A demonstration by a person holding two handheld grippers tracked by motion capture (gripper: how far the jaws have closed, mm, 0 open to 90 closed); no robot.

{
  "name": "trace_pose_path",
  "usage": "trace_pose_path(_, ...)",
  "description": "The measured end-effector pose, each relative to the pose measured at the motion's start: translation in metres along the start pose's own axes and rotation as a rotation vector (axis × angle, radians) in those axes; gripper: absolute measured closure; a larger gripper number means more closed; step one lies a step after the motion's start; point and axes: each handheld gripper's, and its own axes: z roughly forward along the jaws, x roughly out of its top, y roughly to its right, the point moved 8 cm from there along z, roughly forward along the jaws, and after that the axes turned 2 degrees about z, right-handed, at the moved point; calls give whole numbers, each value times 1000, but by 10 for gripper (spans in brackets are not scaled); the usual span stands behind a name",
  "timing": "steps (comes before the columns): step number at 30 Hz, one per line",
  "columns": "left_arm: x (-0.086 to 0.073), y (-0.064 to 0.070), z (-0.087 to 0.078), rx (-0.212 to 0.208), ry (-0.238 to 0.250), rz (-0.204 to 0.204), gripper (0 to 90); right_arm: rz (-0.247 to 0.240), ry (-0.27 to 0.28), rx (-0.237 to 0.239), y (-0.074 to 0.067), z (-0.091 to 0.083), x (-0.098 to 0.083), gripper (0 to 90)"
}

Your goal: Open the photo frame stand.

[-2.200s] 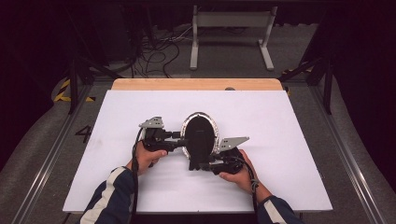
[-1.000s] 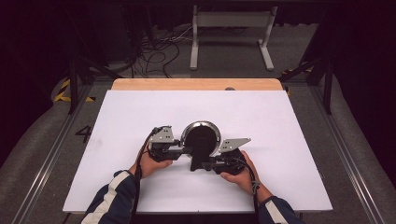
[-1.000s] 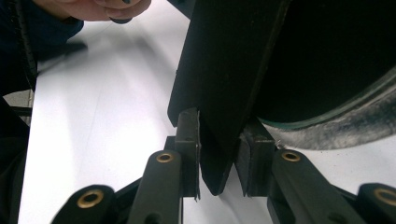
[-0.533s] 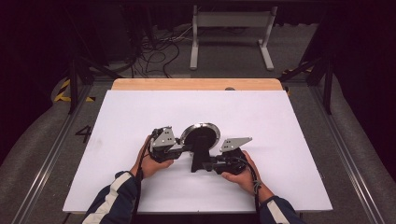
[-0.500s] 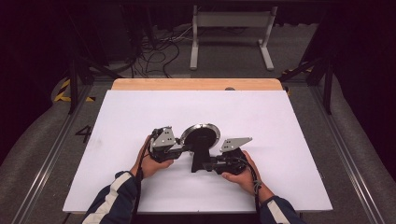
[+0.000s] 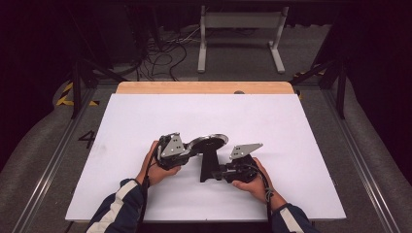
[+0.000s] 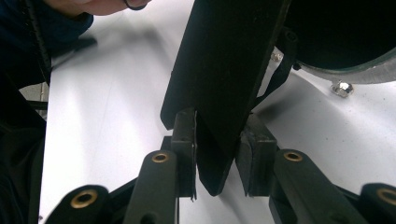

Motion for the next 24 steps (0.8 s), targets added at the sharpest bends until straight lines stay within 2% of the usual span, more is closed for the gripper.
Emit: trace_pose_path(24, -1, 3, 1, 50, -18, 70, 734, -24, -34, -6, -6, -2, -8, 730)
